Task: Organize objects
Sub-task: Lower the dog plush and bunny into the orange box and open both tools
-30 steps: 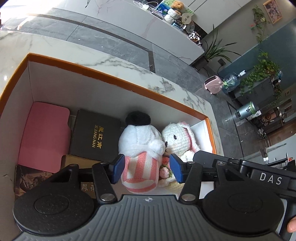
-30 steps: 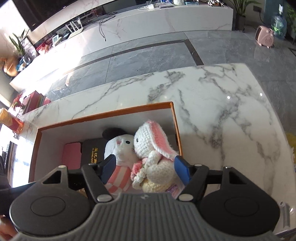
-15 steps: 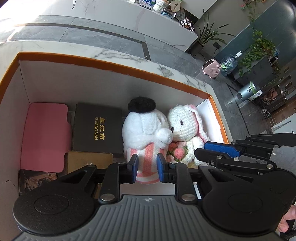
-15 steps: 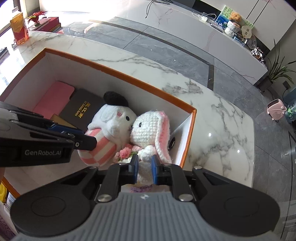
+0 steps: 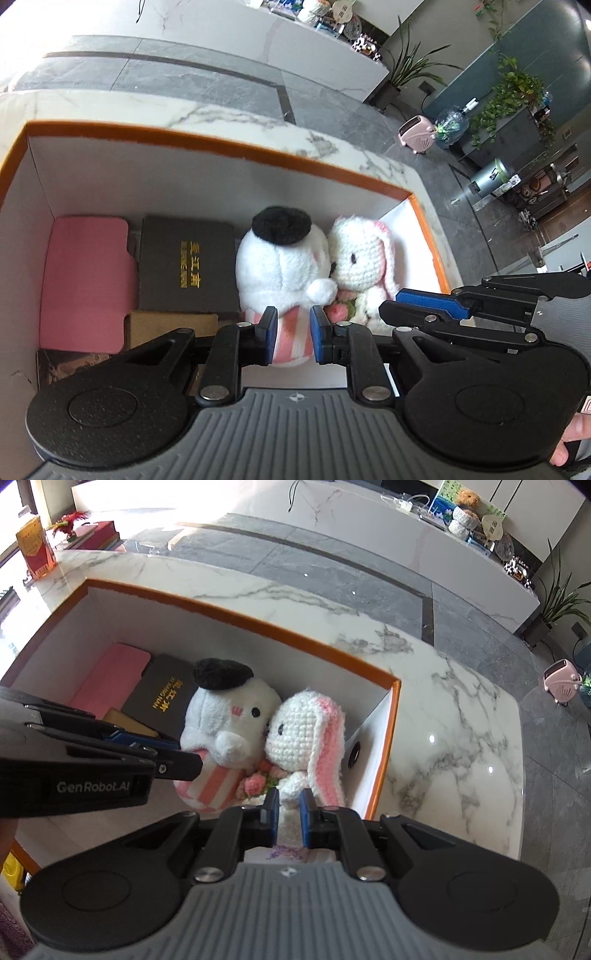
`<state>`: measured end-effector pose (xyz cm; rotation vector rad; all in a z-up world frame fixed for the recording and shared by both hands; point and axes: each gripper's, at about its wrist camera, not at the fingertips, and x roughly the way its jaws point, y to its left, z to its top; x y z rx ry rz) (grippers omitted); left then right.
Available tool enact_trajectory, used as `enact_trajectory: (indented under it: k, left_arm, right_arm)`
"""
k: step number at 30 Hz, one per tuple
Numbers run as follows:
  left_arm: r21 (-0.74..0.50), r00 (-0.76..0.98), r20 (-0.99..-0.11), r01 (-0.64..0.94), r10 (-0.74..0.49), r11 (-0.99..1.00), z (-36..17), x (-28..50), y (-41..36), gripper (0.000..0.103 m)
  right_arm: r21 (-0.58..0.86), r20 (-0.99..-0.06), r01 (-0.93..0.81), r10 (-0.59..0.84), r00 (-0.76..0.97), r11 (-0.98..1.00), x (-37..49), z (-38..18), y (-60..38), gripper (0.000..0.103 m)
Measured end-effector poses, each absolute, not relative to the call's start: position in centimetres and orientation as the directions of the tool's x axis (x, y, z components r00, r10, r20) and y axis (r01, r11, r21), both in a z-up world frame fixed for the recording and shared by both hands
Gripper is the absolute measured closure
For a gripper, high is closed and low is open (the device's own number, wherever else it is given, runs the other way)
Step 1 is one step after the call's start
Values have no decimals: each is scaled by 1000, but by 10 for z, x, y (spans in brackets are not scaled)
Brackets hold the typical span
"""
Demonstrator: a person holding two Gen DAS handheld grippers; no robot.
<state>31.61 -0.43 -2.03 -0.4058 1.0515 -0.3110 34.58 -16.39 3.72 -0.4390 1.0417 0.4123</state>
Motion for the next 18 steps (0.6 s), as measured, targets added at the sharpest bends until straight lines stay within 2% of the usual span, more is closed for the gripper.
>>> enact_trajectory:
  k: [3, 8, 18]
  left_arm:
    - [-466, 511, -742, 72, -434, 882, -11, 325, -4, 82]
    - [-426, 471, -786, 58, -401, 903, -28, 334, -14, 82]
    - [-443, 475, -778, 50, -412, 895, -35, 338, -9, 82]
  right_arm:
    - [-175, -855, -532, 141, 500, 829, 350, 47, -163, 91]
    - [-194, -857, -527, 119, 501, 827, 367, 34, -157, 91]
    - [-241, -845, -530, 94, 527, 813, 372, 18, -152, 92]
